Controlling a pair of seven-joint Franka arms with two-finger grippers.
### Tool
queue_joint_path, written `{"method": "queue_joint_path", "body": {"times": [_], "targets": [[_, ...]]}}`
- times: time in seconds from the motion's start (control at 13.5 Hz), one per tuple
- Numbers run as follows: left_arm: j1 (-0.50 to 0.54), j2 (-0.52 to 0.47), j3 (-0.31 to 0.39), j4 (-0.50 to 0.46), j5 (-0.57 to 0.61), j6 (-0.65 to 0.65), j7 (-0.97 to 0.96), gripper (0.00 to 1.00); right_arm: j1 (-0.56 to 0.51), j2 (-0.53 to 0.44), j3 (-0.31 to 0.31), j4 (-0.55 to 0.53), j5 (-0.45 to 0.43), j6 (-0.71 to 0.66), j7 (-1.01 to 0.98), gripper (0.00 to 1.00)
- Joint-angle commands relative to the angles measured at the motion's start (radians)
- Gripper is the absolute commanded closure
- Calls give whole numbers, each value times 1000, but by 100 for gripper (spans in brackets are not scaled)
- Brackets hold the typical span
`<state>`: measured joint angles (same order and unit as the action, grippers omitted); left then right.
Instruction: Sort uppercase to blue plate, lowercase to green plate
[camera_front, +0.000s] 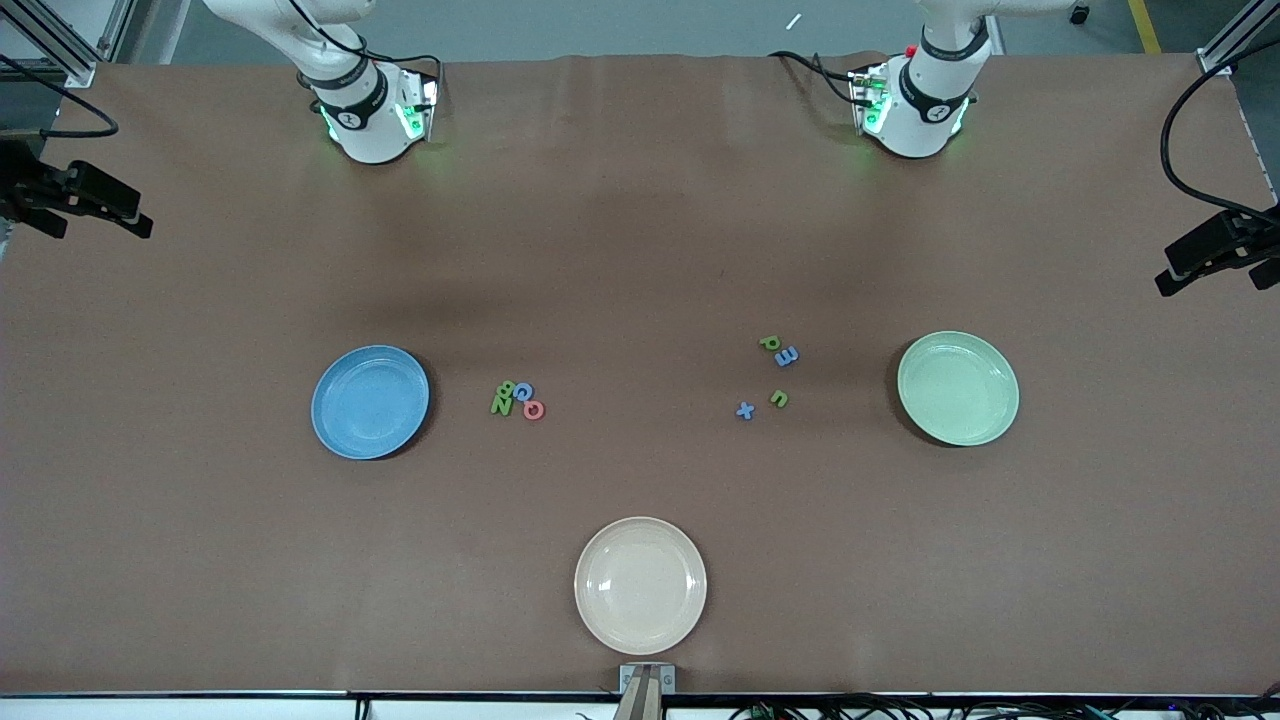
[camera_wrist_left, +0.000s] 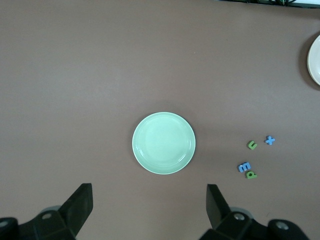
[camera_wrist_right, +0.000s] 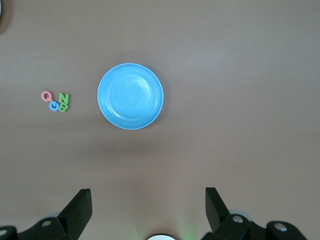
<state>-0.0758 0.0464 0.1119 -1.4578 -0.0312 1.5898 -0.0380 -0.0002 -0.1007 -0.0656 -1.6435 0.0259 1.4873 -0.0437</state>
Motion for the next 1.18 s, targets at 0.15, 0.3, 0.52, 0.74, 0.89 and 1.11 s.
{"method": "queue_joint_path", "body": {"times": [0.15,0.3,0.52,0.74,0.89,1.11], "targets": [[7,10,0,22,-9,-8,1,0,9,-27,-13,-22,19,4,-28,0],[10,12,2,22,-9,-8,6,0,9,-25,-13,-21,19,-1,-28,0],[7,29,0,14,-21,-17,-16,0,9,-19,-13,5,19,-27,-21,0],[-27,87,-17,11,-30,-21,-45,0,9,7,-13,25,9,-25,-15,0],[-88,147,-40,13,-26,-17,-141,0,5,105,-13,39,-1,-18,-27,0],[-188,271,-43,16,-22,39,-217,0,-26,241,-14,70,-3,34,-30,0]]}}
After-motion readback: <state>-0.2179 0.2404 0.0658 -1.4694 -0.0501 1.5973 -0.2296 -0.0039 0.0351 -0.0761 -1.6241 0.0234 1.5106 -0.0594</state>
